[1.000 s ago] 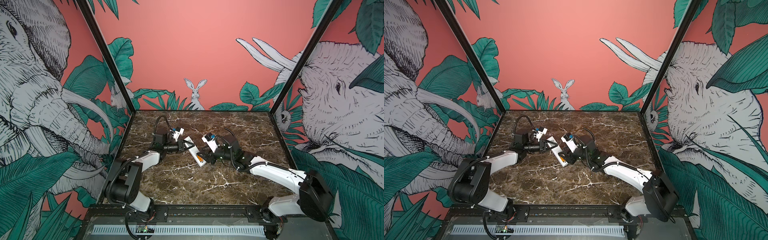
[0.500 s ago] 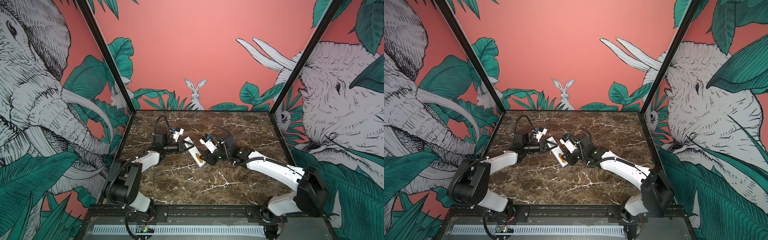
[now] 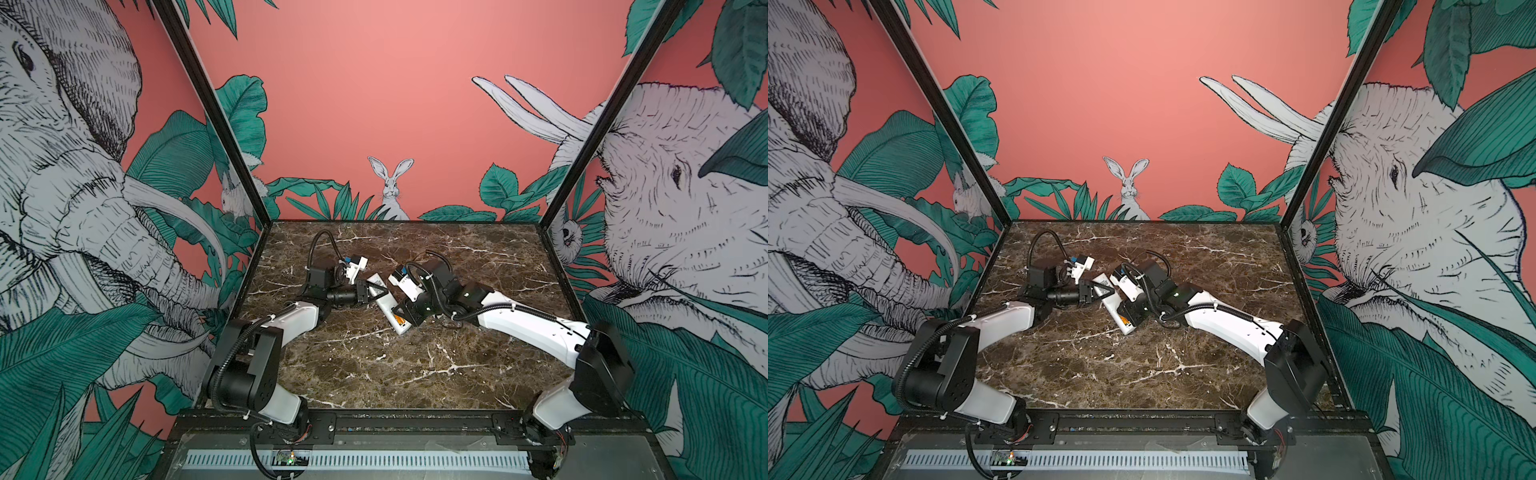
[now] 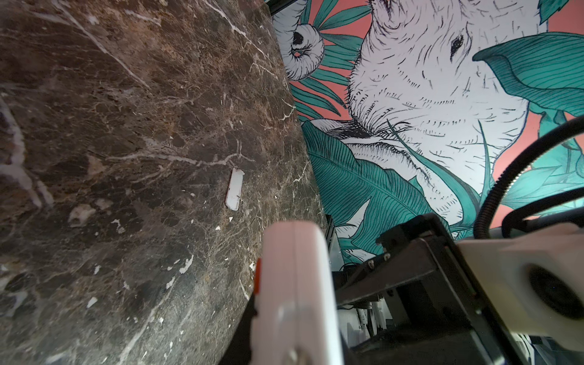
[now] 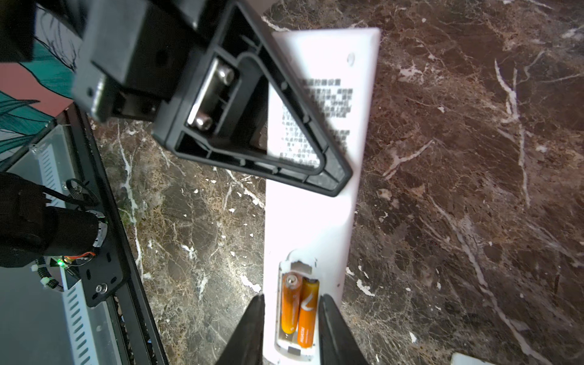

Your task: Load the batteries into the remote control

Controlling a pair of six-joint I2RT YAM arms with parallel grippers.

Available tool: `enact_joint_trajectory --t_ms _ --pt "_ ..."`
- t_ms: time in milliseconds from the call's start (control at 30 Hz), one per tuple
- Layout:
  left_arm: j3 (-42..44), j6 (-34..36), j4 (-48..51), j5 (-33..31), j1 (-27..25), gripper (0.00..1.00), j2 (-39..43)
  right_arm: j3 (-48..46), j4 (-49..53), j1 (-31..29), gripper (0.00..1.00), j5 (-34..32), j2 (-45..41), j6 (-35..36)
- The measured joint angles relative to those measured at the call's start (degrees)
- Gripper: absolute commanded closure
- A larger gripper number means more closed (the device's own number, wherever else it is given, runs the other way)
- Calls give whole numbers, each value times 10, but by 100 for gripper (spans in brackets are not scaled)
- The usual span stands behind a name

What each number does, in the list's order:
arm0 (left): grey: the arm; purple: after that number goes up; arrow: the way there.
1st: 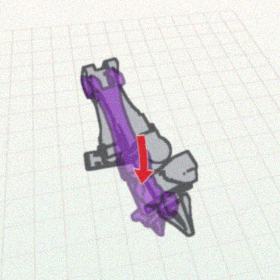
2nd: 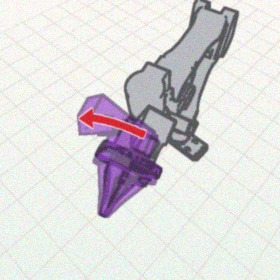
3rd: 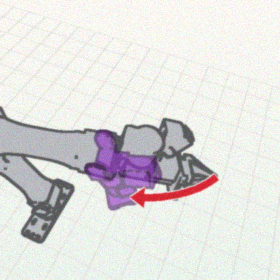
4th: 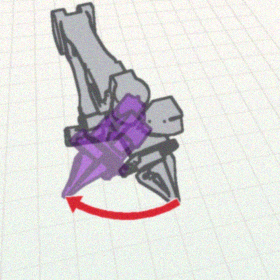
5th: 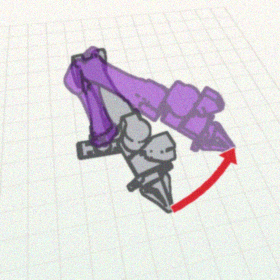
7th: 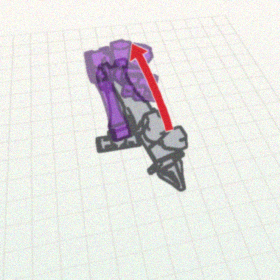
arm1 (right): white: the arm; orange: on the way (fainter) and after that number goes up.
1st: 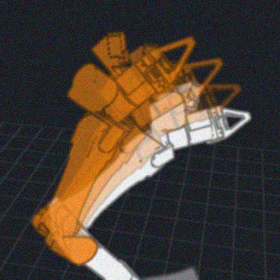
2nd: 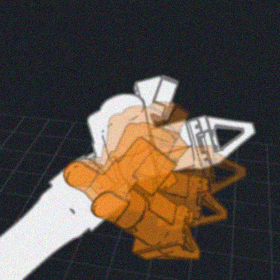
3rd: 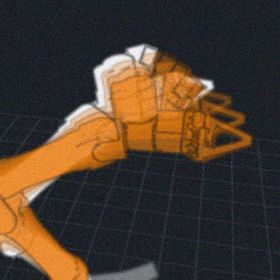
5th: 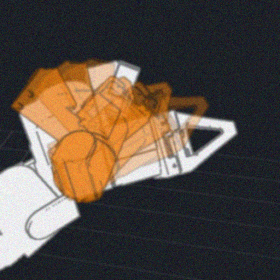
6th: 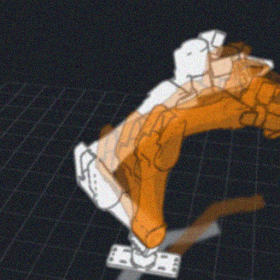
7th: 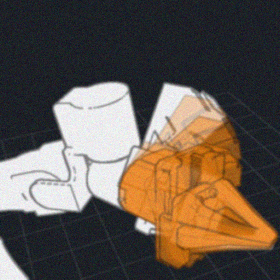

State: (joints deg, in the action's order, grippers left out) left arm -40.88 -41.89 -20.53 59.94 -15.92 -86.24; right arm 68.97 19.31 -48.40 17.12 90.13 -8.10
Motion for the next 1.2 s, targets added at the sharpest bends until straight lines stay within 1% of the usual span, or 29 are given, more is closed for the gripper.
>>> enact_joint_trajectory --t_ms 267,633,967,1200 --pt "0 5 7 -6 0 96 0 20 24 -3 77 -6 12 4" --pt "0 6 7 -7 0 96 0 41 29 -7 85 -8 45 6" --pt "0 6 7 -8 0 96 0 43 29 -7 87 -7 47 6" --pt "0 5 7 -10 3 96 0 42 28 -11 91 -7 47 6"
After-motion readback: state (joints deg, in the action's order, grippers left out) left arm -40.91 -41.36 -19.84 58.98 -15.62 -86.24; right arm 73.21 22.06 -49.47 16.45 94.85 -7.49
